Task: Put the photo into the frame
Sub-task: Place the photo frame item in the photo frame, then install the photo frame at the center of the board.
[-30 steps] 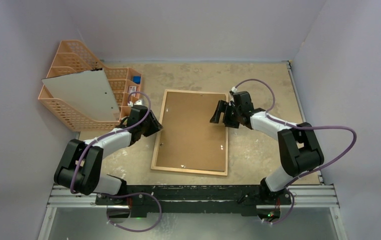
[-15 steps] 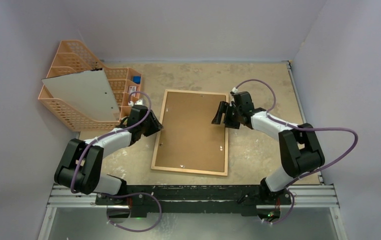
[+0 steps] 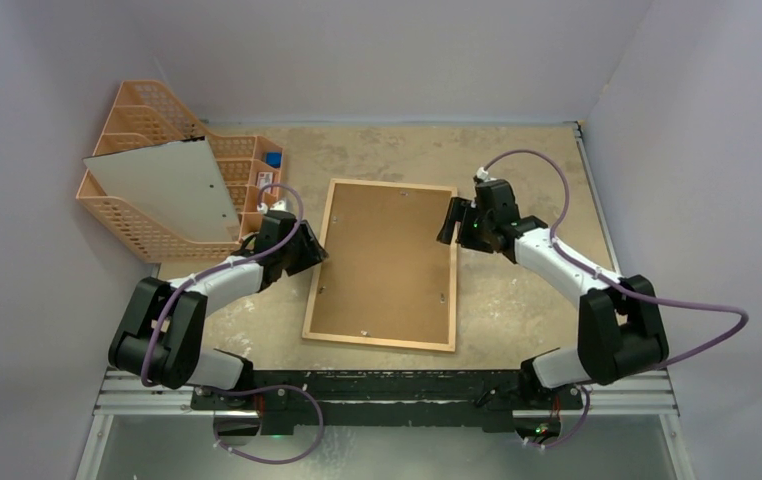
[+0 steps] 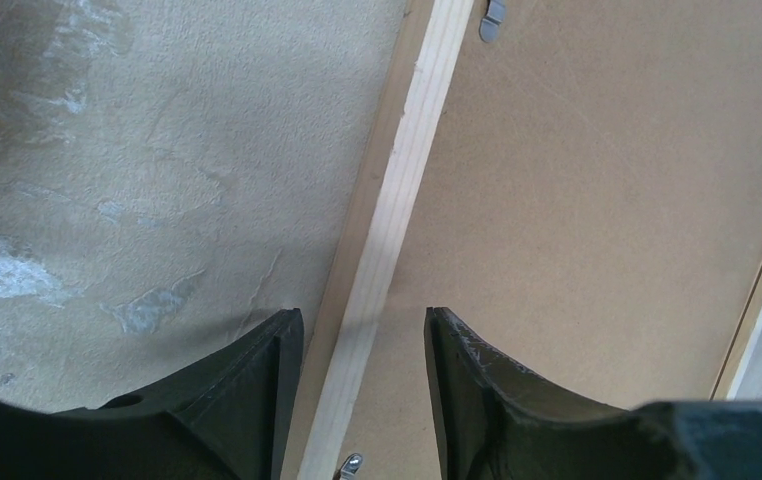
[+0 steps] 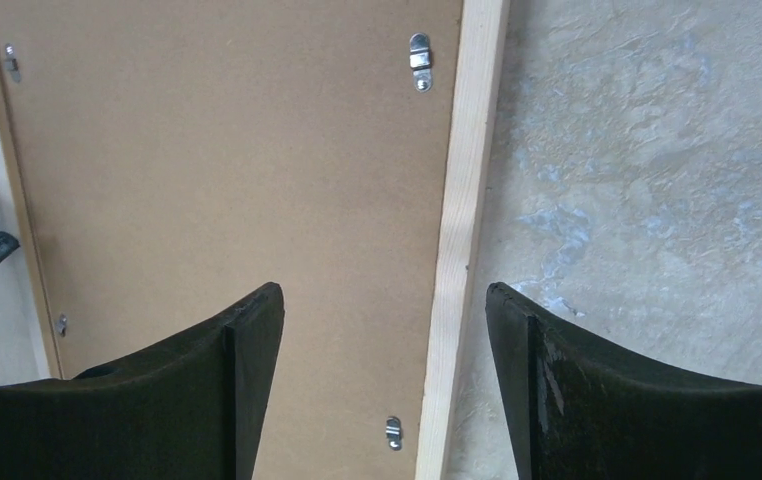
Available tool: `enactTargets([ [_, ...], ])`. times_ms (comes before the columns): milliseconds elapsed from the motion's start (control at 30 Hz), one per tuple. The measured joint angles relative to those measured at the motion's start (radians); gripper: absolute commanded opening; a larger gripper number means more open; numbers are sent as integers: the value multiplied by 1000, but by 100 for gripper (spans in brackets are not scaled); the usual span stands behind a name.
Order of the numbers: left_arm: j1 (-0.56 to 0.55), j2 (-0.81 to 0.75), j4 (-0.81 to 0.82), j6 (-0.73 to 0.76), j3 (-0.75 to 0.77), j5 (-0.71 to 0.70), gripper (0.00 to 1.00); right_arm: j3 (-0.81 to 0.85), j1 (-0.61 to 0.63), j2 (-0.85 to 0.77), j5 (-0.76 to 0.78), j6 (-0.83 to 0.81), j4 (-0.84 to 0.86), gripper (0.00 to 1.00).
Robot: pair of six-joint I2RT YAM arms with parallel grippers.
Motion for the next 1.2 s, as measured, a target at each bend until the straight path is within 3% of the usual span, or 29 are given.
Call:
enactTargets([
  [200,0,-21,-34,2,0,13,54,-84,7,-79,-89,-2,66,71],
  [433,0,-148,-115,10,-11,9,56,-199,76,-151,-246,65,233,64],
  [633,0,-203,-197,24,-49,-19,53,-260,204,-90,-291,237,384,63],
  [933,-3,-363,-297,-2,-182,8,45,-203,398,92,-217,526,529,62],
  [967,-3,-390,-300,-11,-197,22,43,-183,417,126,-203,555,542,61],
  [1100,-11,-441,-310,-46,-233,55,35,-92,469,254,-175,622,576,38],
  [1200,-26,-451,-302,-71,-252,71,29,-11,506,360,-175,655,601,33],
])
